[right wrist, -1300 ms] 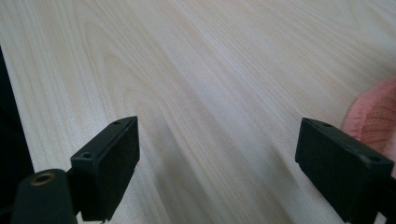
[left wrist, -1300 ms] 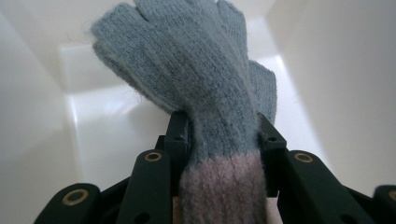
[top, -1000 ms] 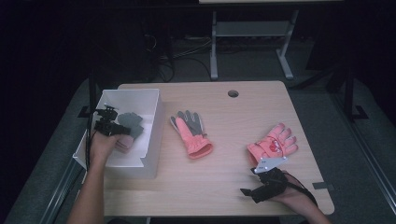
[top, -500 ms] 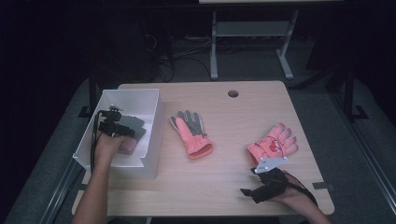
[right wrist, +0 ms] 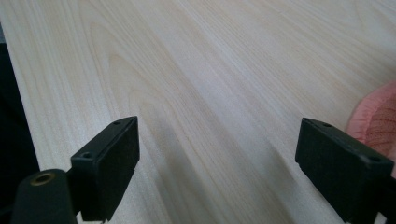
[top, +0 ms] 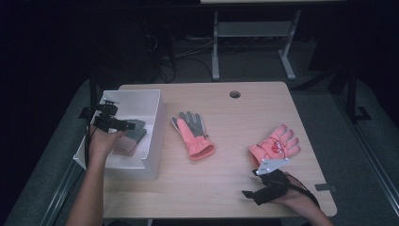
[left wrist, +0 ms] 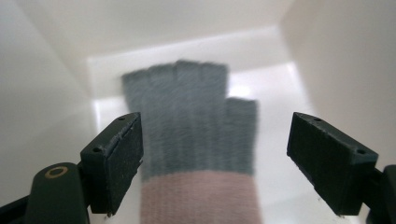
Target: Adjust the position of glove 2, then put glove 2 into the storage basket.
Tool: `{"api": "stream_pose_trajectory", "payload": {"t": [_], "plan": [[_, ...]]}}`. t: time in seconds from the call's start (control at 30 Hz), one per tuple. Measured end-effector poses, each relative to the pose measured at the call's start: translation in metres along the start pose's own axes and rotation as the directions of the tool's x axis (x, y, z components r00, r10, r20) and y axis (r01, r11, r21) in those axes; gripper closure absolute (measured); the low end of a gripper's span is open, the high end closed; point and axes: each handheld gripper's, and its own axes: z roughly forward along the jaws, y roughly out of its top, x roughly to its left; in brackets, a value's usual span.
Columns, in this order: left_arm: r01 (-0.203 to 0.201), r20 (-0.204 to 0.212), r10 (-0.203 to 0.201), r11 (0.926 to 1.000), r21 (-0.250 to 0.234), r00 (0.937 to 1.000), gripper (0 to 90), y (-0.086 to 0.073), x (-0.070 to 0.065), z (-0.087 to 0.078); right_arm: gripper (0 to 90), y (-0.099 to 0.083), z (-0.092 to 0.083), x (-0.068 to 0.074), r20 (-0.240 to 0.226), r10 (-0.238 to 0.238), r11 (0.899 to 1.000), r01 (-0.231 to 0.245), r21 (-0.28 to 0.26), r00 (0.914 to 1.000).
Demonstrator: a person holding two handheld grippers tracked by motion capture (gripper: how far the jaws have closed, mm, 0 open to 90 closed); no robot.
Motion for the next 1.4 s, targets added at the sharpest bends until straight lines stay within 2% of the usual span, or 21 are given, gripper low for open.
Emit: {"api": "stream_pose_trajectory", "payload": {"t": [0.1,0.23,0.33,0.47,0.6,0.67,0.73,0.9,1.0,1.03,1.07,1.13,1.2,1.23,1.27,1.33,1.4], "plan": [[-0.011,0.041,0.012,0.9998,-0.018,0.9991,18.9,0.002,-0.004,-0.009,13.5,0.000,0.000,0.000,0.000,-0.005,1.000,0.005,0.001,1.0000],[-0.035,0.094,0.039,0.9982,-0.049,0.9948,20.2,0.004,-0.012,-0.020,13.5,0.001,0.001,0.000,0.001,-0.005,1.000,0.005,0.005,1.0000],[-0.053,0.139,0.063,0.9957,-0.076,0.9883,23.0,0.006,-0.022,-0.026,13.4,0.000,0.001,0.000,-0.001,-0.013,1.000,0.013,0.004,0.9999],[-0.087,0.213,0.107,0.9910,-0.102,0.9711,33.7,0.010,-0.038,-0.034,13.4,0.000,0.001,0.000,-0.002,-0.014,1.000,0.014,0.006,0.9999],[-0.107,0.289,0.144,0.9843,-0.140,0.9466,47.1,0.012,-0.058,-0.040,13.5,0.000,0.001,0.000,-0.001,-0.009,1.000,0.009,0.002,1.0000],[-0.137,0.306,0.178,0.9792,-0.150,0.9352,57.8,0.013,-0.070,-0.043,13.5,0.000,0.000,0.000,-0.001,-0.009,1.000,0.009,0.002,1.0000],[-0.149,0.327,0.196,0.9751,-0.164,0.9243,68.5,0.013,-0.081,-0.045,13.5,0.000,0.000,0.000,-0.003,-0.010,1.000,0.010,0.003,0.9999],[-0.188,0.366,0.247,0.9638,-0.189,0.8974,88.9,0.015,-0.108,-0.048,13.4,0.000,0.000,0.000,-0.003,-0.012,1.000,0.012,0.000,0.9999],[-0.216,0.373,0.275,0.9572,-0.193,0.8859,89.6,0.016,-0.123,-0.049,13.5,0.000,0.000,0.000,-0.003,-0.013,1.000,0.013,-0.001,0.9999],[-0.210,0.376,0.271,0.9578,-0.196,0.8858,89.7,0.016,-0.127,-0.049,13.5,0.000,0.000,0.000,-0.003,-0.013,1.000,0.013,-0.001,0.9999],[-0.218,0.380,0.279,0.9559,-0.197,0.8817,89.6,0.016,-0.132,-0.049,13.5,0.000,0.000,0.000,-0.003,-0.013,1.000,0.013,-0.001,0.9999],[-0.221,0.380,0.283,0.9547,-0.199,0.8803,89.6,0.016,-0.139,-0.047,13.5,0.000,0.000,0.000,-0.004,-0.012,1.000,0.012,-0.001,0.9999],[-0.234,0.385,0.295,0.9518,-0.198,0.8742,89.6,0.016,-0.146,-0.046,13.5,0.000,0.000,0.000,-0.005,-0.013,1.000,0.013,-0.001,0.9999],[-0.229,0.387,0.293,0.9522,-0.202,0.8744,89.6,0.015,-0.150,-0.044,13.5,0.001,0.000,0.000,-0.004,-0.014,1.000,0.014,0.002,0.9999],[-0.234,0.391,0.297,0.9512,-0.201,0.8713,89.6,0.016,-0.155,-0.042,13.5,0.001,0.000,0.001,-0.005,-0.010,1.000,0.010,0.003,0.9999],[-0.239,0.391,0.302,0.9498,-0.201,0.8696,89.6,0.016,-0.161,-0.040,13.5,0.001,0.000,0.001,-0.006,-0.010,1.000,0.010,0.002,0.9999],[-0.246,0.400,0.309,0.9480,-0.202,0.8628,89.6,0.016,-0.169,-0.036,13.5,0.001,-0.001,0.001,-0.006,-0.012,1.000,0.012,0.004,0.9999]]}}
